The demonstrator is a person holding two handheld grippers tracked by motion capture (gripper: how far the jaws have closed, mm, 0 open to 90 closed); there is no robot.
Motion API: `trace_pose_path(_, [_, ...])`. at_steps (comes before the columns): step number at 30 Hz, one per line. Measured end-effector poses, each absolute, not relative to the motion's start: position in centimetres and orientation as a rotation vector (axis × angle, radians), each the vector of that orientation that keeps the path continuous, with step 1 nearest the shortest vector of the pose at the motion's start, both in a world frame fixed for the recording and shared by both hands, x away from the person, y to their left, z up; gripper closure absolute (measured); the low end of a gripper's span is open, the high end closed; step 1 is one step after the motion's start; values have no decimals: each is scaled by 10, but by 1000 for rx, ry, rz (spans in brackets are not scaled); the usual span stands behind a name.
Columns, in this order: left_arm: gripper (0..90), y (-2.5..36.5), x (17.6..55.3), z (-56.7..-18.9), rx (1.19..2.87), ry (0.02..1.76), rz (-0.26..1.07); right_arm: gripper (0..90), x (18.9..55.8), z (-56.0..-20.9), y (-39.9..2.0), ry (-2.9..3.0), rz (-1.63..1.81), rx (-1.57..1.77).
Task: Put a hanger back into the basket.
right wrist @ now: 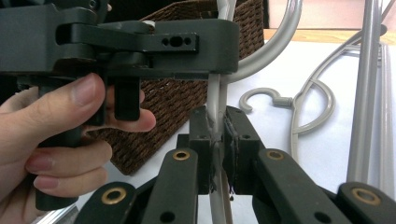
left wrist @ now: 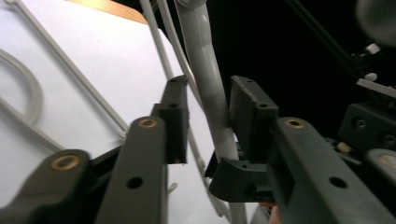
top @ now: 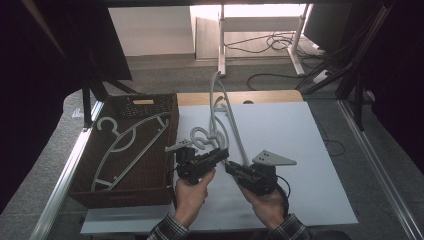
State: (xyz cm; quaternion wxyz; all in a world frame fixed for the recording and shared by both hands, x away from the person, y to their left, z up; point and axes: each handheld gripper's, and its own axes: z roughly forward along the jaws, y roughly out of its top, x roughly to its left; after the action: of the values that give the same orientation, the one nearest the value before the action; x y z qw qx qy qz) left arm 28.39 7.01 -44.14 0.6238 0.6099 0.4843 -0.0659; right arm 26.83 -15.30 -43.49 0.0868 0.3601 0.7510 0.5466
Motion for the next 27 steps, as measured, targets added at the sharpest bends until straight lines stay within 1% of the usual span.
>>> trace_pose_path(2, [736, 70, 284, -441, 1398, 1107, -158, 822, 268, -435, -153, 2238, 1632, 1072])
trace_pose_path(4, [748, 70, 284, -441, 1394, 1106, -165, 822, 269, -435, -153, 2238, 1638, 1071])
trace_pose_path(5, [756, 72, 285, -442, 1380, 1099, -189, 822, 269, -435, -153, 2236, 1643, 1070])
trace_pose_path(13, [789, 74, 289, -445, 1353, 1093, -236, 811, 272, -437, -154, 2236, 1662, 1081])
trace_pose_path(19, [807, 73, 290, -443, 1363, 1093, -218, 797, 274, -438, -154, 2244, 1657, 1084])
trace_pose_path(21, [808, 74, 292, -443, 1355, 1100, -230, 743, 274, -437, -154, 2254, 1658, 1075])
trace_pose_path(25, [809, 77, 296, -441, 1356, 1107, -242, 721, 275, -437, -153, 2271, 1654, 1059])
trace_pose_path(26, [809, 79, 297, -439, 1361, 1106, -239, 683, 274, -436, -153, 2276, 1655, 1045])
trace_pose_path(27, [809, 79, 297, -439, 1361, 1106, -239, 683, 274, -436, -153, 2276, 1655, 1045])
